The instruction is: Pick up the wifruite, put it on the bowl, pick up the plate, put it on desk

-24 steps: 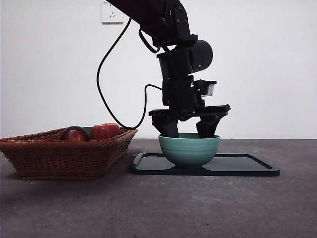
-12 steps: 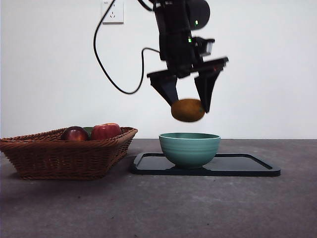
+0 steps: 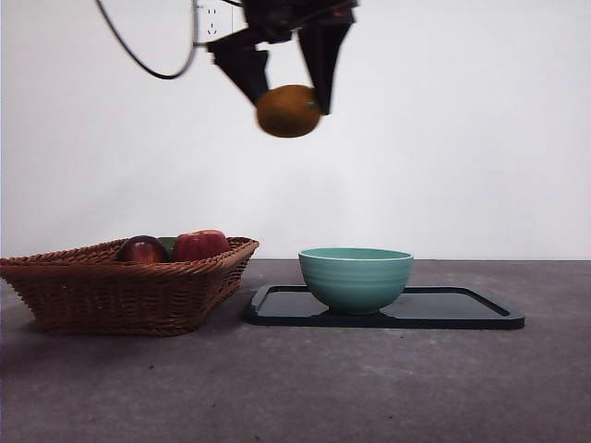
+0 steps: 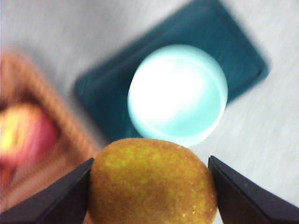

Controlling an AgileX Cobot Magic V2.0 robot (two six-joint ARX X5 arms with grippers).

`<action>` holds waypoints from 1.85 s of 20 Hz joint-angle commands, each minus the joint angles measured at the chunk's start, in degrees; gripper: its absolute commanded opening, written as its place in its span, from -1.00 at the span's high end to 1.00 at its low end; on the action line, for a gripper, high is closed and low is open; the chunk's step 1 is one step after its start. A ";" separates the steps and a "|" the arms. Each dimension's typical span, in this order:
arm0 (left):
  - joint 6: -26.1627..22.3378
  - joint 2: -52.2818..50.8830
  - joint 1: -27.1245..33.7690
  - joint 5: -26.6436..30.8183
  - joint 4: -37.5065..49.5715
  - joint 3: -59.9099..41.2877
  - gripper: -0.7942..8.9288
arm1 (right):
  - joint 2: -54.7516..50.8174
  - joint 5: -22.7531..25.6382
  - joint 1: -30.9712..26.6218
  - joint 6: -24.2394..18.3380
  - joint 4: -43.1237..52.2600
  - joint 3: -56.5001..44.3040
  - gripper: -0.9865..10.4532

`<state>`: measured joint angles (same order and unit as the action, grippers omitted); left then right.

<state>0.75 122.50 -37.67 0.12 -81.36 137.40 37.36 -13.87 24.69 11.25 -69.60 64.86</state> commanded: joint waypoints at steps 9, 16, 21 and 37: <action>1.88 -9.05 9.20 0.15 3.50 -21.27 0.15 | 0.33 0.11 0.31 2.08 0.59 0.48 -0.16; 2.99 -9.44 13.09 0.15 17.25 -37.48 0.15 | 0.33 0.39 0.31 3.17 0.57 0.48 -0.16; 2.95 -9.42 14.80 0.20 22.32 -44.35 0.15 | 0.35 0.37 0.31 3.58 2.82 0.48 -0.16; 2.93 -6.60 15.50 0.15 24.57 -45.24 -0.48 | 0.35 0.15 0.33 3.82 3.23 0.46 -0.16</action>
<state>3.16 114.37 -21.98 0.14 -57.10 90.74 37.36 -13.54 24.69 14.46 -66.87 64.86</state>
